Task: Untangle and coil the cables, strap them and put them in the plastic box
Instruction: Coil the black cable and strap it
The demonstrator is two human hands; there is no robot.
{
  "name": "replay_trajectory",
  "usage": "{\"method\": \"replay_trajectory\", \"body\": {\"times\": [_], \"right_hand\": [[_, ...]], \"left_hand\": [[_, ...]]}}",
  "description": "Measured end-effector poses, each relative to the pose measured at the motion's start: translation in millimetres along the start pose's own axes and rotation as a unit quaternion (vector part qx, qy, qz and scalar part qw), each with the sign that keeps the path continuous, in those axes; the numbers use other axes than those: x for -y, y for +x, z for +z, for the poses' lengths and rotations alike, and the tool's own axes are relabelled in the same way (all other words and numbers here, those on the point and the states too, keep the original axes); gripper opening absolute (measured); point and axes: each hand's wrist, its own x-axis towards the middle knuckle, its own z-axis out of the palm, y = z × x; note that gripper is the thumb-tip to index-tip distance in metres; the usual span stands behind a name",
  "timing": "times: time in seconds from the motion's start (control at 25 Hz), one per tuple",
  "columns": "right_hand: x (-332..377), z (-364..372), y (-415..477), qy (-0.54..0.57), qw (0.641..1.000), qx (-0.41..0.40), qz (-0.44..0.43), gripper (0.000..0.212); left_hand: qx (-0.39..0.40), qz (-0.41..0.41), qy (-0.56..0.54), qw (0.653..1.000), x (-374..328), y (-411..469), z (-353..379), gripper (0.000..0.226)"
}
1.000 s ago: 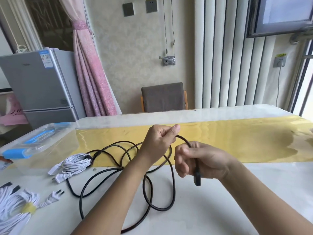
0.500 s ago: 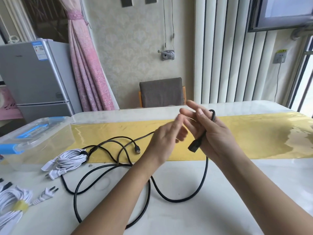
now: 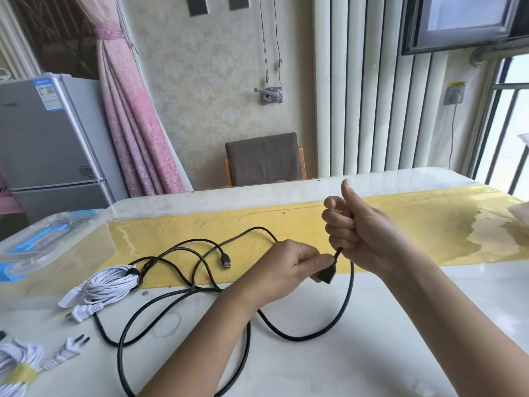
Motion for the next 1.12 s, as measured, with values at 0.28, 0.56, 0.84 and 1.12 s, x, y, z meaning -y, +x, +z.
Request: {"method": "replay_trajectory", "body": {"times": [0.28, 0.56, 0.84, 1.12], "right_hand": [[12.6, 0.4, -15.0, -0.005, 0.957, 0.274, 0.101, 0.037], [29.2, -5.5, -20.7, -0.076, 0.992, 0.091, -0.041, 0.029], [2.6, -4.6, -2.0, -0.375, 0.894, -0.155, -0.193, 0.024], [-20.0, -11.9, 5.7, -0.675, 0.721, -0.029, -0.155, 0.031]], "left_hand": [[-0.031, 0.009, -0.116, 0.993, -1.1, 3.7, 8.6, 0.071], [0.002, -0.036, -0.201, 0.979, -21.1, -4.5, 14.3, 0.033], [0.053, -0.086, -0.100, 0.990, -24.3, -9.2, 21.1, 0.028], [0.056, -0.028, 0.005, 0.998, -27.0, -12.9, -6.4, 0.015]]}}
